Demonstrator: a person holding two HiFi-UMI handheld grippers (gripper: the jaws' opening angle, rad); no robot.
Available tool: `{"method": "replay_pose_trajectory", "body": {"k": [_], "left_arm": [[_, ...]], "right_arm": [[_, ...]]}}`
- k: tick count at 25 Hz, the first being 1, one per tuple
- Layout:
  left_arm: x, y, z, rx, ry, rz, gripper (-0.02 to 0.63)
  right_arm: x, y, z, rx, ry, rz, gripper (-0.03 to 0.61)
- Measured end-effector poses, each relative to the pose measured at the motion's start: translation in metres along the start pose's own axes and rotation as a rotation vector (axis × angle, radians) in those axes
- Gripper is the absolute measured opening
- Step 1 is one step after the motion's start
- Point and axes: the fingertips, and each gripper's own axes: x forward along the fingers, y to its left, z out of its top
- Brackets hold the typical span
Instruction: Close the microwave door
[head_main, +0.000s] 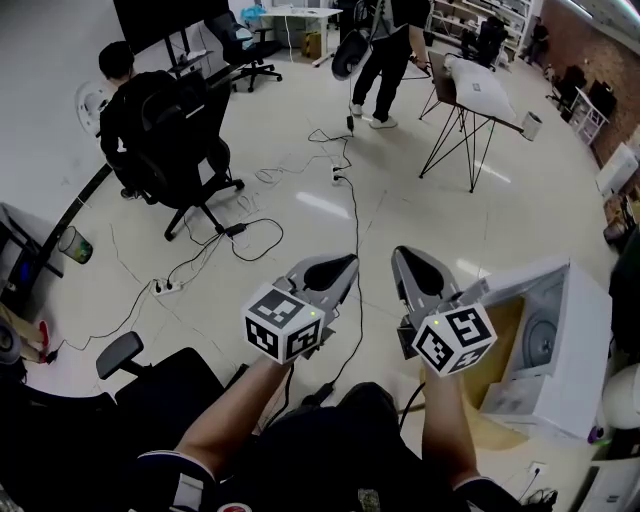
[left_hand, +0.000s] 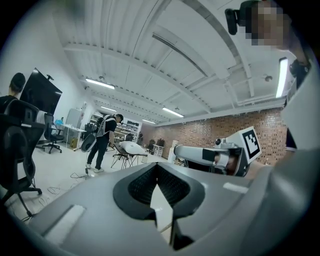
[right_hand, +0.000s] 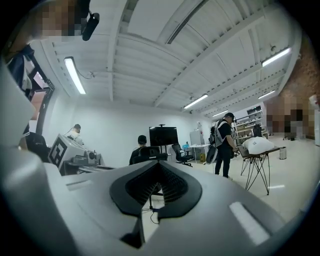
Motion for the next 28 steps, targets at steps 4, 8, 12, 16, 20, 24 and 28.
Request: {"method": "replay_pose_trajectory", "body": {"k": [4, 8, 12, 16, 20, 24, 28], "left_arm": [[0.026, 0.028, 0.012, 0.009, -0.003, -0.014, 0.011], [0.07, 0.049, 0.023, 0.018, -0.007, -0.03, 0.011], [0.116, 0.059, 0.04, 0.039, -0.02, -0.049, 0.011], [0.167, 0.059, 0.049, 0.046, -0.031, -0.079, 0.011], [0.213, 0.057, 0.05, 0.051, -0.02, -0.14, 0.011], [0.247, 0.061, 0.045, 0.051, 0.004, -0.23, 0.011], [0.29, 0.061, 0.045, 0.048, 0.034, -0.393, 0.011]], "right_arm": [[0.023, -0.024, 0.008, -0.019, -0.008, -0.021, 0.002], [0.045, -0.066, 0.018, -0.037, -0.022, -0.031, 0.002], [0.057, -0.106, 0.039, -0.052, -0.051, -0.048, 0.002], [0.061, -0.133, 0.054, -0.056, -0.067, -0.026, 0.002], [0.064, -0.157, 0.072, -0.08, -0.087, -0.043, 0.002], [0.064, -0.183, 0.075, -0.075, -0.089, -0.133, 0.002], [0.065, -0.217, 0.074, -0.075, -0.091, -0.298, 0.002]]}}
